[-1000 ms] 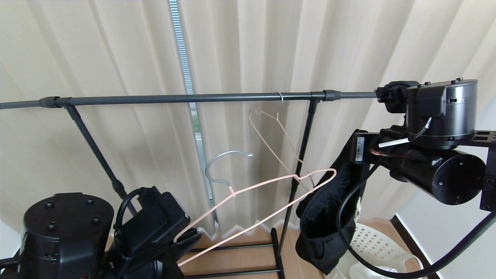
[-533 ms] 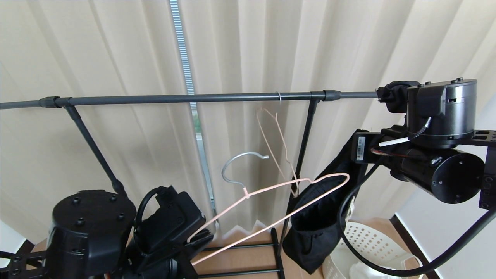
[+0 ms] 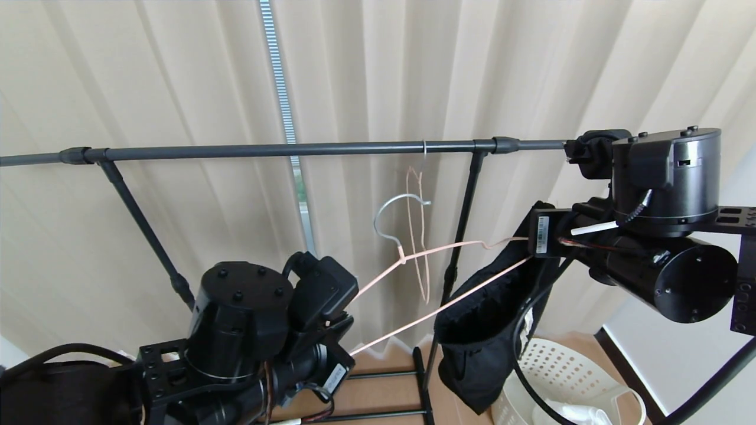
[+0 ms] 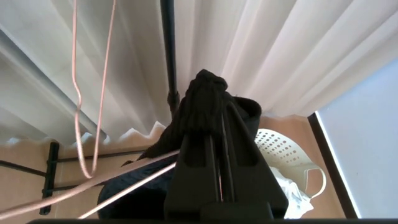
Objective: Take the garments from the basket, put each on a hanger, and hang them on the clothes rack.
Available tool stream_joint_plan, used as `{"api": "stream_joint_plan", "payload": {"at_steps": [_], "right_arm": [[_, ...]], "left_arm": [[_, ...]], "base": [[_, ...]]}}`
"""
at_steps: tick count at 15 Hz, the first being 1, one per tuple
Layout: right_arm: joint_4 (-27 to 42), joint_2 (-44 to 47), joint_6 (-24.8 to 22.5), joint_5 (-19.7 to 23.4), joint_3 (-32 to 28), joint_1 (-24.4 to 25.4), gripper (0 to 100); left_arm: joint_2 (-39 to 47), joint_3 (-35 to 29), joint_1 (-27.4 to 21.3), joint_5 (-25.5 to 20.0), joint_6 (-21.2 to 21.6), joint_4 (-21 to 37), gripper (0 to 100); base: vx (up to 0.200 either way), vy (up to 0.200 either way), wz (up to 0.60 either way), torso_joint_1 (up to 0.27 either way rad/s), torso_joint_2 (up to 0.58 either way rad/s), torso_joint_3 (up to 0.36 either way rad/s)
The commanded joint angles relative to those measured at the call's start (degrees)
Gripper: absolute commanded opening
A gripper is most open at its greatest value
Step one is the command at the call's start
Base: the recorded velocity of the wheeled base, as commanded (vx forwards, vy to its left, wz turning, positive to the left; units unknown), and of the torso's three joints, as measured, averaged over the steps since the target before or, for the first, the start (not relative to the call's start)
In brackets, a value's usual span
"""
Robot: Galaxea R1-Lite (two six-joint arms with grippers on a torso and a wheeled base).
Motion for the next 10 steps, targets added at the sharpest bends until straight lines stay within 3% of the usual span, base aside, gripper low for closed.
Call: {"api": "stream_joint_plan", "payload": {"at_steps": [1,6,10], "right_arm": [[0.0,0.0,0.0,-0.9,0.2,1.6,0],[0.1,-0.1,-0.1,-4.9,1.2,4.7,0],[-0.1,-0.1,-0.1,-5.1,1.2,5.8,0]], "left_arm": [[4.9,-3.1,-0.2,1.1,-0.1,-0.2,0],[7.0,-6.1,-0.9,3.1,-0.5,-0.3,0],[6.9,-6.1,-0.9,4.0,-2.0,-0.3,0]], "base": [[0.000,0.000,0.00,0.000,0.00,0.000],[0.000,0.000,0.00,0.000,0.00,0.000],[0.000,0.000,0.00,0.000,0.00,0.000]]}}
